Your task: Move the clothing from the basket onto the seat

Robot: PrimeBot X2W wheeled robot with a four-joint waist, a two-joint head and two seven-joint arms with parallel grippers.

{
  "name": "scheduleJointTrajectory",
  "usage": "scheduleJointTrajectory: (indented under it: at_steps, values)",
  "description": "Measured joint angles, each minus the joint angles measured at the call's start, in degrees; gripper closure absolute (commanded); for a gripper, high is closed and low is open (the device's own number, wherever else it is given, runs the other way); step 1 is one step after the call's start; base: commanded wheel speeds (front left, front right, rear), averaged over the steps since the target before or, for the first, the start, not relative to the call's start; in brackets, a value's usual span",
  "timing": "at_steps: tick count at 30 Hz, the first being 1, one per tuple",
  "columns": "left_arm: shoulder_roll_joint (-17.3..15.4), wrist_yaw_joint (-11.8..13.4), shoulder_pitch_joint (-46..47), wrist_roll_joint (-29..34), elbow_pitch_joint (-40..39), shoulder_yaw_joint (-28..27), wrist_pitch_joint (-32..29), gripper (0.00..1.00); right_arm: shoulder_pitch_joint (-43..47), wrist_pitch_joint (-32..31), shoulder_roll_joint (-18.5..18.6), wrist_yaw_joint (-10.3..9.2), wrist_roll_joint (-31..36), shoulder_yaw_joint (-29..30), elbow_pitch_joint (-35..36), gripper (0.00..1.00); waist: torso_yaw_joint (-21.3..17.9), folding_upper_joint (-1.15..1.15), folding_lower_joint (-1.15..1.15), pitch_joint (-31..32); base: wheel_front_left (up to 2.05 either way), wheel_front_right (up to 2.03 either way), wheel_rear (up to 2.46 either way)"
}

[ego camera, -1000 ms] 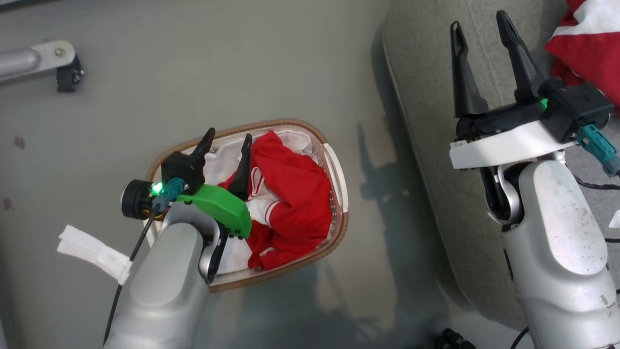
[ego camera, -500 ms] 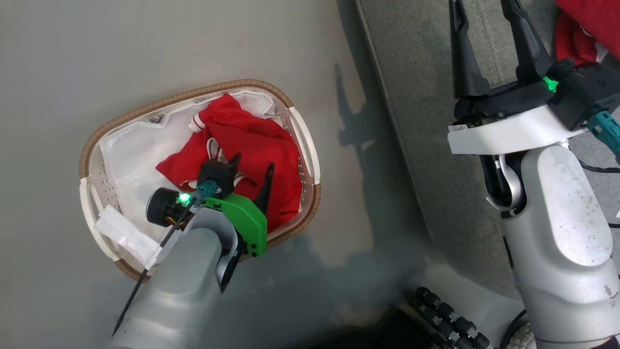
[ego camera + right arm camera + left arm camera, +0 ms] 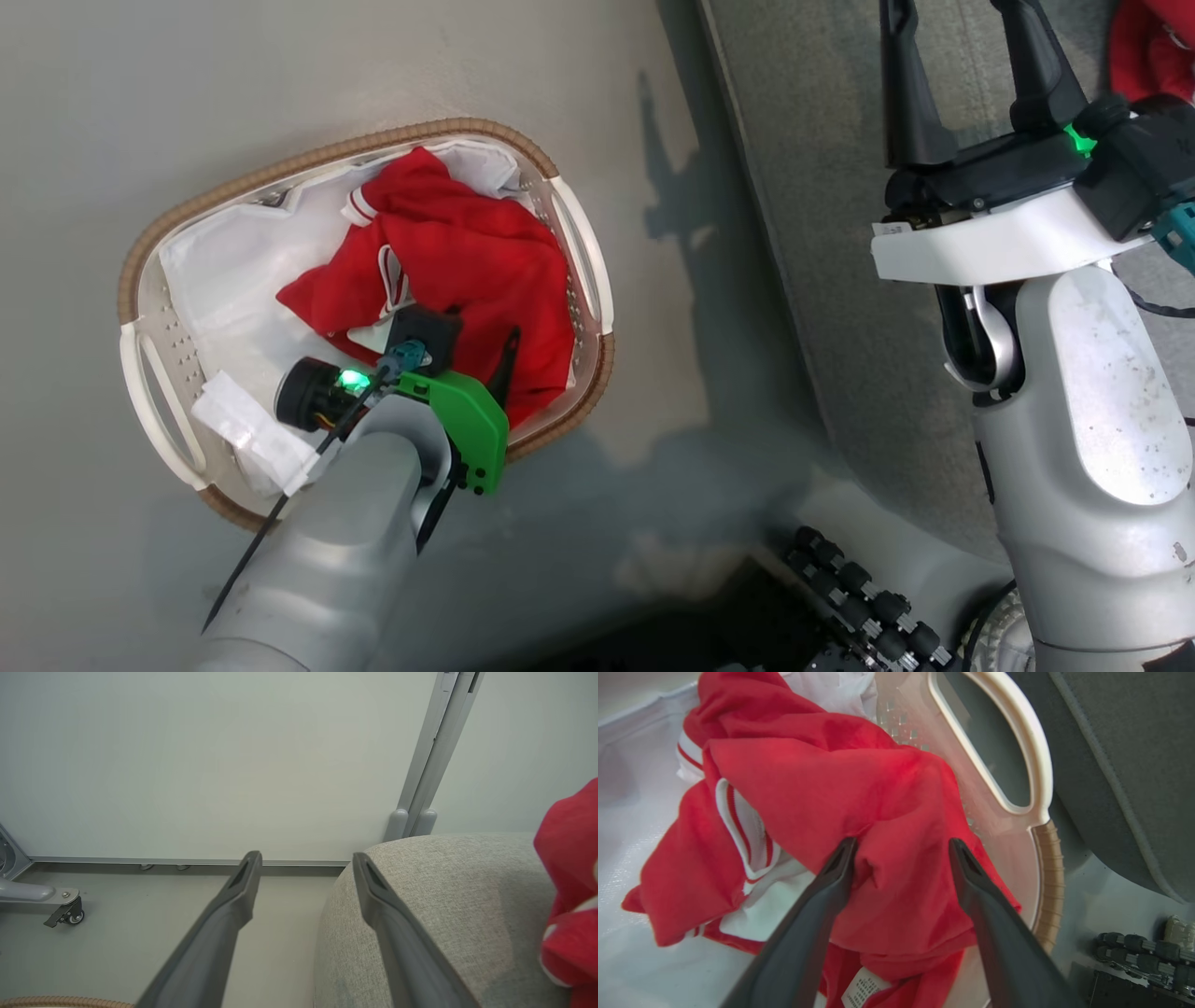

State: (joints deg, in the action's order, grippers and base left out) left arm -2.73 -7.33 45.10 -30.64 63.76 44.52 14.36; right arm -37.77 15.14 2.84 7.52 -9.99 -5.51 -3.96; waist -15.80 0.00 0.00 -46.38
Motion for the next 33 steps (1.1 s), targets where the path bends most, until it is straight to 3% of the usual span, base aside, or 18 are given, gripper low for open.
scheduleJointTrajectory:
  at_steps: [17, 18, 19, 26, 33]
  values:
    - [0.0, 0.0, 6.0, -0.3, 5.4, 4.5, 0.6, 0.0, -1.7, 0.0, 0.0, 0.0, 0.5, -0.8, 3.4, 0.0, 0.9, 0.0, 0.0, -4.9, 0.0, 0.0, 0.0]
    - [0.0, 0.0, 6.1, -0.5, 5.4, 4.8, 0.6, 0.21, -1.7, 0.0, 0.0, 0.0, 0.5, -0.8, 3.4, 0.0, 1.0, 0.0, 0.0, -5.0, 0.0, 0.0, 0.0]
    - [0.0, 0.0, 6.1, -0.6, 5.4, 5.3, 0.6, 0.97, -1.7, 0.0, 0.0, 0.0, 0.5, -0.8, 3.5, 0.0, 1.0, 0.0, 0.0, -5.0, 0.0, 0.0, 0.0]
    - [0.0, 0.0, 6.0, -2.1, 5.1, 6.6, 0.6, 1.0, -1.7, 0.0, 0.0, 0.0, 0.0, -1.3, 3.0, 0.0, 0.9, 0.0, 0.0, -3.9, 0.0, 0.0, 0.0]
    - [-1.2, 0.0, 2.3, -3.4, 2.1, 4.5, 0.7, 1.0, -0.4, 0.0, 0.0, 0.0, -0.2, -2.1, 0.4, 0.0, 1.0, 0.0, 0.0, 0.1, 0.0, 0.0, 0.0]
